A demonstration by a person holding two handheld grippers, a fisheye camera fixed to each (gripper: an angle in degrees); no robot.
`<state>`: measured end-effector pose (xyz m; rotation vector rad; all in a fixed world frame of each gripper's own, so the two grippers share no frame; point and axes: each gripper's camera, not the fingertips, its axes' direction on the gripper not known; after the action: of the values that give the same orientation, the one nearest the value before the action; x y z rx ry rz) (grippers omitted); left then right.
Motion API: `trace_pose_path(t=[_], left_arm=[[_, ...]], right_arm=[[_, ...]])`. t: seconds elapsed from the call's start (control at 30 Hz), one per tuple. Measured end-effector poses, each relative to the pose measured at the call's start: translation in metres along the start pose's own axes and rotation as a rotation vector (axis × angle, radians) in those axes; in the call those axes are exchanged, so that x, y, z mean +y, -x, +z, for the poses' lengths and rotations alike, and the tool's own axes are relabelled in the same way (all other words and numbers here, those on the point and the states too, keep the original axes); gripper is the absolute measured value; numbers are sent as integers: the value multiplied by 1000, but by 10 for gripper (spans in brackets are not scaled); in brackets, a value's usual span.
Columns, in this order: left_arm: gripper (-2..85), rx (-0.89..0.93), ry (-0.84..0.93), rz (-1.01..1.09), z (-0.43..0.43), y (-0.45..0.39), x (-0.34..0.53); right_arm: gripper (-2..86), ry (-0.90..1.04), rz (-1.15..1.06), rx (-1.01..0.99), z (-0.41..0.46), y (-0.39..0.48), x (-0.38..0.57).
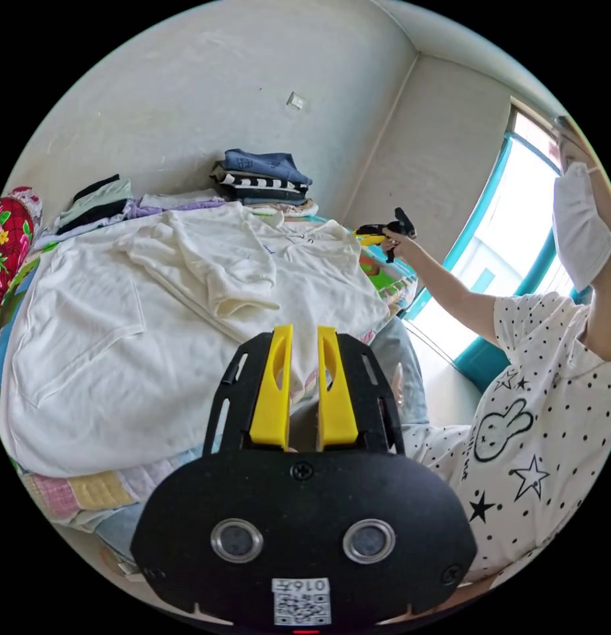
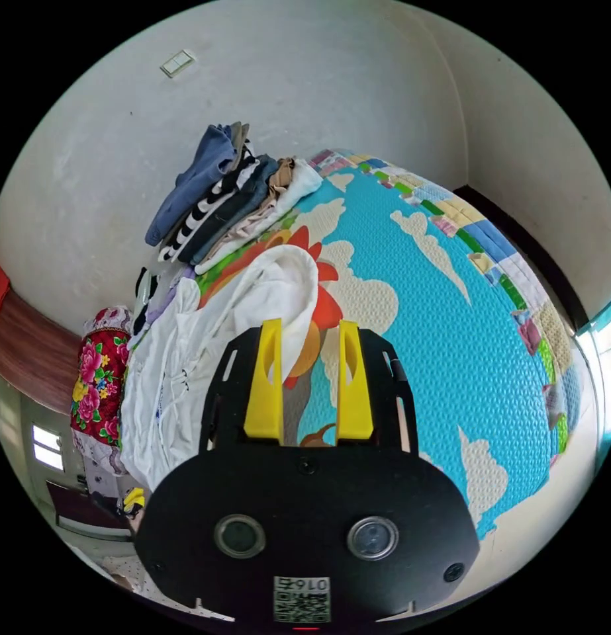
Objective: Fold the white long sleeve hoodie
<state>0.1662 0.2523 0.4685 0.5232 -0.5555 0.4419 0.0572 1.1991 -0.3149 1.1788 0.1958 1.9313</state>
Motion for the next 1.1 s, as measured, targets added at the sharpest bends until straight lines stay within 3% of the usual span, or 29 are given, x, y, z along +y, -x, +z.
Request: trace_pose_path(t=[0.2, 0.4, 0.53, 0.57, 0.73, 0.93, 1.1], left_arm=[[56, 37, 47, 86, 56, -7, -6], [53, 96, 79, 94, 115, 2, 4], [51, 136, 68, 108, 147, 8, 3], [49, 139, 49, 122, 158, 8, -7], [31, 38, 60, 217, 237, 3, -88], [-7, -71, 173, 259, 409, -2, -196], [-10, -255, 193, 6, 495, 34, -206]], right_arm=[[18, -104, 26, 23, 3, 5, 3], [7, -333, -251, 226, -53, 79, 44], [5, -70, -434, 419, -15, 114, 52], [5, -90, -449, 446, -10, 118, 54], [5, -262, -564, 376, -22, 162, 72], [9, -322, -832, 387, -7, 243, 116], [26, -166, -1065, 427, 64, 274, 168]])
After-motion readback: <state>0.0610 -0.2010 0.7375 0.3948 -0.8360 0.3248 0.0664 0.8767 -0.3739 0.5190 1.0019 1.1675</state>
